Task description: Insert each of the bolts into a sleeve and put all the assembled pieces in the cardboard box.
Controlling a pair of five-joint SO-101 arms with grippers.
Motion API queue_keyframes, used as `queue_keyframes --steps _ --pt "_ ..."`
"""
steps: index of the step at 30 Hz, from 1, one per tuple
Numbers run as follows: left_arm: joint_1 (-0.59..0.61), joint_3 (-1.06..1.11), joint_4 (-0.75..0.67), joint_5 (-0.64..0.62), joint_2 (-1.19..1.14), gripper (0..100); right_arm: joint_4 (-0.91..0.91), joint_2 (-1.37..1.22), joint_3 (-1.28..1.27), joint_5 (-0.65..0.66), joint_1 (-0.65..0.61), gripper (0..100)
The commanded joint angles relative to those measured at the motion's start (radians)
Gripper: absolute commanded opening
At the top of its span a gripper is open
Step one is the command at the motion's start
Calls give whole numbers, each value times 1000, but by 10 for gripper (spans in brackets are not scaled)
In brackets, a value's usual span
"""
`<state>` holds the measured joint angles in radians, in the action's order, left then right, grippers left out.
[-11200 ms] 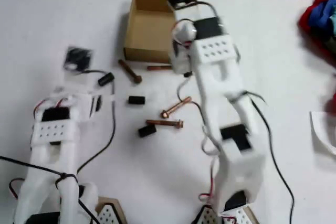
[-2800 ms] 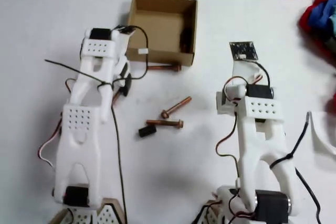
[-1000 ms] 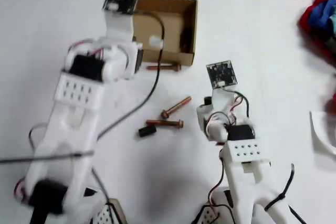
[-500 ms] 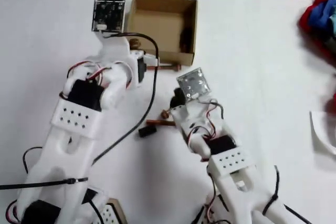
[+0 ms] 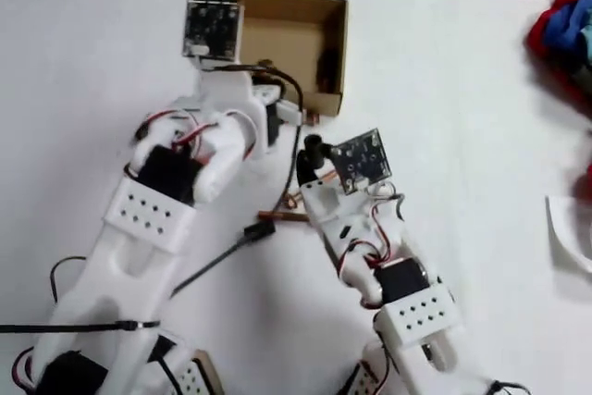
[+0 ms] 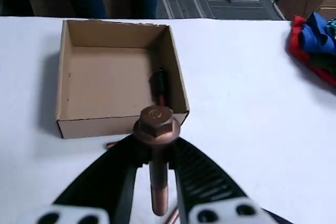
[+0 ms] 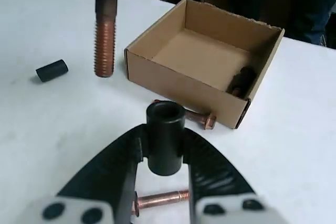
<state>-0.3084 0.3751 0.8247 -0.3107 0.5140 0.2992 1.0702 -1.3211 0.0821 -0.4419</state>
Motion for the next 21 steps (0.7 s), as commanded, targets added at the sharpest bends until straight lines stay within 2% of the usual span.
queue_keyframes --steps 1,7,11,21 --pt "-43 -36 -34 -6 37 25 -24 31 11 -15 -4 22" --pt "-52 -104 -26 -17 -52 26 -24 31 11 -18 -8 22" --pt "-52 -140 -25 -98 -114 26 -24 31 11 -18 -8 22" --pt "-100 -179 -28 -98 -129 27 -24 24 11 -18 -8 22"
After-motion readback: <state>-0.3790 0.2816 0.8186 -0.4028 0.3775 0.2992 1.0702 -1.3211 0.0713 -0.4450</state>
